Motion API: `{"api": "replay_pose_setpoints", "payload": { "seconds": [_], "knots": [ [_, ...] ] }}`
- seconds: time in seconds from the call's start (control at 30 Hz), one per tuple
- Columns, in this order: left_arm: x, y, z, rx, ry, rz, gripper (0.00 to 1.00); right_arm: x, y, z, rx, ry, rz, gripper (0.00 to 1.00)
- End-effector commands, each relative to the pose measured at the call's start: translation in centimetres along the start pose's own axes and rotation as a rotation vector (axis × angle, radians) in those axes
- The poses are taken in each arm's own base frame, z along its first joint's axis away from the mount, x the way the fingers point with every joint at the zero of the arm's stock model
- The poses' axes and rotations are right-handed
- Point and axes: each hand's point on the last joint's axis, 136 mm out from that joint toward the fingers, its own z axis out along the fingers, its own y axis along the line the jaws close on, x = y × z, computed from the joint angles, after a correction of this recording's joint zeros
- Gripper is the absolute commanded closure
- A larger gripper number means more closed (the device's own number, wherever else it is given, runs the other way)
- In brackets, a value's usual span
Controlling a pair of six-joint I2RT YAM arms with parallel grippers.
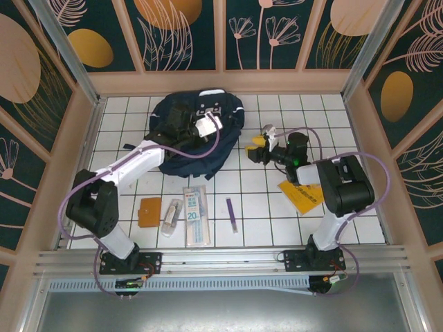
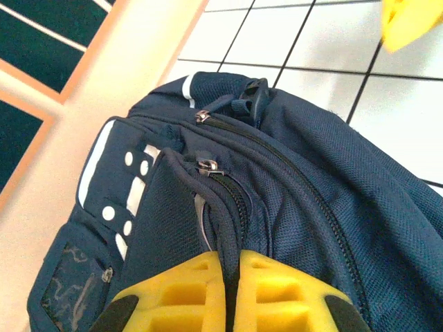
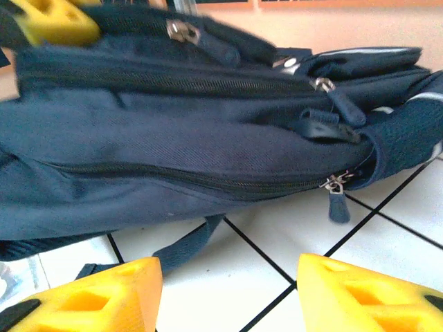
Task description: Pack books, pencil case, and school supplies into a backpack
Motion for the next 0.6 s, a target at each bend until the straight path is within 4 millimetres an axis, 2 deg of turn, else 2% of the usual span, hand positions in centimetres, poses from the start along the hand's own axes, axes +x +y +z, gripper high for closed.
{"api": "replay_pose_setpoints", "payload": {
  "seconds": [0.0,0.13,0.27,0.5,0.57],
  "knots": [
    [-5.4,1.8,-3.9,-0.05,-0.22,0.068,1.0,-1.4,0.1,0.8,-0.029,-0.056,-0.049,0.45],
    [-6.0,1.5,-5.1,-0.028,-0.267,0.082,1.0,-0.9,-0.7,2.4,-0.033,-0.005,-0.033,0.45],
    [-6.7,1.7,-6.2,-0.012,-0.325,0.081,1.0,-0.9,-1.1,3.2,-0.027,0.012,-0.04,0.45],
    [-8.1,3.6,-8.5,-0.041,-0.433,0.024,1.0,-0.2,-0.2,3.4,-0.107,0.058,-0.044,0.49],
    [-8.3,3.6,-8.8,-0.03,-0.451,0.027,1.0,0.0,0.2,3.3,-0.129,0.064,-0.036,0.51]
  ]
}}
